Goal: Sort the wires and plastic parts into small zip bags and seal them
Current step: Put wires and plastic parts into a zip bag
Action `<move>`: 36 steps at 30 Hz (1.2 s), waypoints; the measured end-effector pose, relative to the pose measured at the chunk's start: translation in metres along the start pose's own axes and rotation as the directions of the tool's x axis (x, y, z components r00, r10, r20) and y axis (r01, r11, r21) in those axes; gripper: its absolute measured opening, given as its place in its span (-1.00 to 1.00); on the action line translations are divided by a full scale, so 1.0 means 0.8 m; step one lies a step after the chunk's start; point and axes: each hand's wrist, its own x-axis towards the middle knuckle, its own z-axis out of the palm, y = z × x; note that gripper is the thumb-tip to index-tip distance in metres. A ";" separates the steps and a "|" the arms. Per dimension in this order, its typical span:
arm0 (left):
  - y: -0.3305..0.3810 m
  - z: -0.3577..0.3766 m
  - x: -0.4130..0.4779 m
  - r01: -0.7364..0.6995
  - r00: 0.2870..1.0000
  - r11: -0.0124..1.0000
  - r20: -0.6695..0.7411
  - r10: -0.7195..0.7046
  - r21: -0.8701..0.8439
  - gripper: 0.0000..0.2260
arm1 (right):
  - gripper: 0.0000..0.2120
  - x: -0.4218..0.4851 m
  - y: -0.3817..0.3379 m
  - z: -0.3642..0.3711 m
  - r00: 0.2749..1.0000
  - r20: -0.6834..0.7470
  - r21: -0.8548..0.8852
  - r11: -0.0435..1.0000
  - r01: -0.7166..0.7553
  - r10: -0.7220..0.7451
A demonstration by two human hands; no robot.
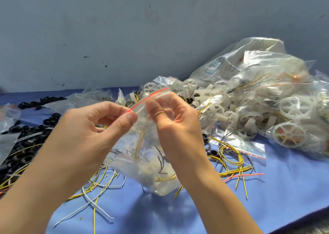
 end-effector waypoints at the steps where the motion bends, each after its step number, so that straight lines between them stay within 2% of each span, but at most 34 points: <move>1: -0.002 -0.002 0.000 0.004 1.000 1.000 0.009 -0.004 0.005 -0.73 | -0.84 0.002 0.000 -0.002 1.000 -0.015 0.002 1.000 -0.015 0.015; 4: -0.008 -0.009 0.000 0.003 0.999 0.999 0.039 -0.005 0.052 -0.61 | -0.83 0.007 0.000 -0.009 0.997 -0.067 0.016 0.999 -0.034 0.035; 10: -0.014 -0.017 -0.001 0.005 0.999 0.998 0.039 -0.007 0.058 -0.58 | -0.79 0.017 0.001 -0.023 0.987 -0.150 0.051 0.997 -0.051 0.058; 15: -0.016 -0.017 -0.002 0.005 0.999 0.993 -0.035 -0.001 0.117 -0.60 | -0.75 0.023 0.003 -0.036 0.973 -0.195 0.132 0.986 -0.099 0.124; 22: -0.014 -0.012 -0.004 0.025 0.990 0.997 -0.139 -0.015 0.076 -0.71 | -0.76 0.025 0.003 -0.043 0.954 -0.218 0.252 0.956 -0.148 0.205; 26: -0.018 -0.006 -0.001 0.028 0.974 0.998 -0.225 -0.014 0.057 -0.65 | -0.73 0.026 0.004 -0.045 0.949 -0.211 0.279 0.945 -0.171 0.235; 29: -0.025 -0.007 0.005 0.032 0.957 0.999 -0.290 -0.020 0.036 -0.60 | -0.78 0.028 0.003 -0.047 0.963 -0.147 0.279 0.944 -0.177 0.224; 31: -0.028 -0.013 0.009 0.020 0.949 1.000 -0.314 -0.014 0.017 -0.60 | -0.85 0.028 0.002 -0.049 0.983 -0.108 0.206 0.970 -0.125 0.150; 33: -0.030 -0.019 0.010 0.007 0.948 1.000 -0.319 -0.001 0.015 -0.61 | -0.93 0.025 -0.002 -0.052 0.995 -0.098 0.023 1.000 0.007 -0.005; 34: -0.030 -0.020 0.010 0.002 0.946 1.000 -0.323 0.003 0.017 -0.61 | -0.87 0.022 -0.006 -0.052 0.993 -0.073 -0.101 0.992 0.082 -0.089; 36: -0.026 -0.017 0.009 -0.017 0.944 1.000 -0.330 0.024 0.023 -0.62 | -0.75 0.018 -0.012 -0.049 0.971 0.020 -0.415 0.881 0.226 -0.239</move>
